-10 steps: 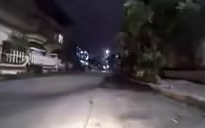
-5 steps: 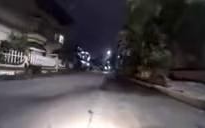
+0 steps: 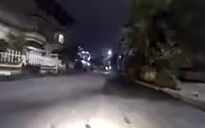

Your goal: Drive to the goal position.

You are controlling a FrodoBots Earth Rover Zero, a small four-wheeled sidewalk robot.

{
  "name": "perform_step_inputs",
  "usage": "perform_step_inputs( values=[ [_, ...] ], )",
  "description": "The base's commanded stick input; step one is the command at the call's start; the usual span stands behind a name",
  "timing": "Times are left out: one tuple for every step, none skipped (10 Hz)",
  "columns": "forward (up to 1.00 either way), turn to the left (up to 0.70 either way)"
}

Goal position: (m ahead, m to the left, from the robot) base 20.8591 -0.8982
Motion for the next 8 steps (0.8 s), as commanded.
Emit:
perform_step_inputs(
  values=[
    [0.7,-0.35],
    [0.7,-0.35],
    [0.7,-0.35],
    [0.7,-0.18],
    [0.7,0.0],
    [0.7,0.0],
    [0.7,0.0],
    [0.7,0.0]
  ],
)
